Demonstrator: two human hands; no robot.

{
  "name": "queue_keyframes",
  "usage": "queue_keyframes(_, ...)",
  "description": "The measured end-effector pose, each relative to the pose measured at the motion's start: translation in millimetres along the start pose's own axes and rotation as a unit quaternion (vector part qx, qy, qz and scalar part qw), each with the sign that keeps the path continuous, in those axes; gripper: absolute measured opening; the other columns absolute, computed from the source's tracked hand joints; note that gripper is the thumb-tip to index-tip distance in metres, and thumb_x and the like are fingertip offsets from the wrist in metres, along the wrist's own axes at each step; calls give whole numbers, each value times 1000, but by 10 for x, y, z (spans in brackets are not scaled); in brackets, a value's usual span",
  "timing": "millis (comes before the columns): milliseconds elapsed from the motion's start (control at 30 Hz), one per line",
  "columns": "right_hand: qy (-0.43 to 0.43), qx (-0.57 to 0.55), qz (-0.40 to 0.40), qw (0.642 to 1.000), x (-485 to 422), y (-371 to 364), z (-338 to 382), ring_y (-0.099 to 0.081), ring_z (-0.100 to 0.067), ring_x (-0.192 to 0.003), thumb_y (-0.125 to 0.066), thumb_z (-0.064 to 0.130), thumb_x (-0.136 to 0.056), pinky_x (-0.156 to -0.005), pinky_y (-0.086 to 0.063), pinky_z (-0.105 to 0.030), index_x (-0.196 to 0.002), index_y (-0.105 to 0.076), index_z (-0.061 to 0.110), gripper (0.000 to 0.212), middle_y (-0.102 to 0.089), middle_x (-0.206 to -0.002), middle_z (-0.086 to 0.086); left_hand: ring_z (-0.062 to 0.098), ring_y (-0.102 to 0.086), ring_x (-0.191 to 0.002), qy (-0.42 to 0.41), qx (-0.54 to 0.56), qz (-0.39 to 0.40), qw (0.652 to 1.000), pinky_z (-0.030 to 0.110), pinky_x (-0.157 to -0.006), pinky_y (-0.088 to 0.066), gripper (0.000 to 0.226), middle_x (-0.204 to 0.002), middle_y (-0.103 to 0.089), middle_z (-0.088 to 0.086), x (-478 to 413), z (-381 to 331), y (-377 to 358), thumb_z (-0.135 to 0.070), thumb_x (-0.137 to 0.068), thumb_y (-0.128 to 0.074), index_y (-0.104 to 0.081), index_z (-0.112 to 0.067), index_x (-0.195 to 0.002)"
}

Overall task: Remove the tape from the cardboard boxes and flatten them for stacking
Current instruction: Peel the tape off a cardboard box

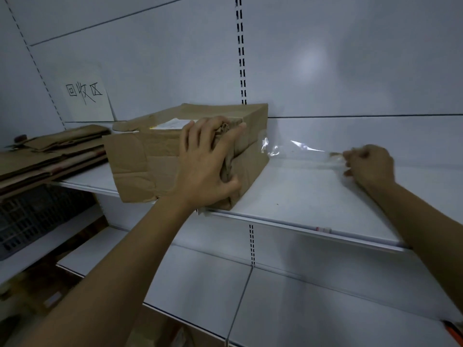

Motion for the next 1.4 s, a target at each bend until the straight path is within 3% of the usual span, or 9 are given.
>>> queue_keyframes(200, 72, 39, -4, 997, 24, -78, 102, -42, -37, -129, -45, 60, -89, -101, -37, -49, -144, -32, 14, 73, -33, -148, -15, 35, -44, -120, 24, 9, 4, 1000, 53, -106, -23, 74, -127, -50, 16, -9, 33, -41, -37, -63, -67, -54, -16, -132)
queue_keyframes(333, 73, 15, 19, 997, 66, -143, 201, -19, -34, -143, -52, 66, -81, -110, -27, -50, -152, -9, 26, 92, 2, -160, -12, 38, -45, -117, 29, 14, 14, 999, 54, -104, -24, 50, -123, -52, 17, -42, -25, -9, -29, -66, -68, -66, -15, -113)
queue_keyframes(467, 144, -15, 33, 989, 201, -278, 503, -24, -28, -142, -60, 69, -72, -110, -30, -51, -151, -6, 26, 105, -17, -157, -10, 35, -39, -114, -24, 16, 6, 1000, 51, -102, -20, 35, -118, -54, 19, -63, -239, 62, -11, -59, -70, -71, -15, -94)
queue_keyframes(667, 118, -75, 90, 986, 237, -342, 502, -32, -25, -138, -62, 82, -55, -107, -37, -45, -151, 1, 23, 129, -26, -154, -7, 33, -44, -110, -147, 44, -7, 988, 51, -108, -17, 44, -115, -56, 17, 0, -687, 216, -3, -60, -72, -71, -15, -102)
queue_keyframes(833, 107, 101, 82, 986, 249, -345, 429, -52, -28, -115, -72, 65, -64, -93, -43, -40, -124, -49, 15, 82, -51, -126, -8, 32, -44, -113, -177, 30, -13, 984, 56, -112, -15, 58, -115, -59, 20, 53, -797, 288, 6, -71, -63, -60, -9, -126)
queue_keyframes(967, 154, 95, 32, 983, 257, -246, 494, -59, -29, -88, -60, 27, -86, -69, -37, -32, -85, -49, 15, 16, -58, -88, -4, 33, -39, -118, -99, 45, 1, 994, 57, -113, -11, 72, -122, -44, 11, 29, -430, 397, -4, -60, -59, -45, -13, -130)
queue_keyframes(1133, 191, -35, -13, 981, 355, -130, 642, -58, -17, -74, -60, 27, -85, -64, -42, -28, -90, -52, 18, 13, -58, -79, 9, 42, -40, -122, 38, -74, 20, 996, 60, -108, -21, 70, -130, -45, 21, 277, 397, 504, -6, -67, -65, -42, -12, -133)
queue_keyframes(1267, 242, -174, 78, 951, 526, -299, 893, -58, 0, -81, -60, 21, -90, -70, -46, -16, -106, -56, 18, 16, -61, -100, 6, 43, -21, -138, 248, -116, 29, 961, 65, -109, -11, 71, -150, -25, 25, 451, 855, 531, 4, -73, -65, -44, -17, -138)
queue_keyframes(1400, 145, -241, 144, 949, 481, -408, 790, -57, 0, -80, -51, 17, -93, -76, -46, -22, -92, -60, 15, 9, -61, -89, 9, 39, -13, -144, 140, -119, 31, 982, 61, -113, -3, 68, -153, -22, 22, 134, 257, 281, -2, -72, -63, -43, -10, -137)
Point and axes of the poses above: each hand's wrist, its own x-axis away from the middle knuckle, its own y-axis out of the back of the hand, z = x × y, the point moved 8 cm from there along -x, towards the middle knuckle
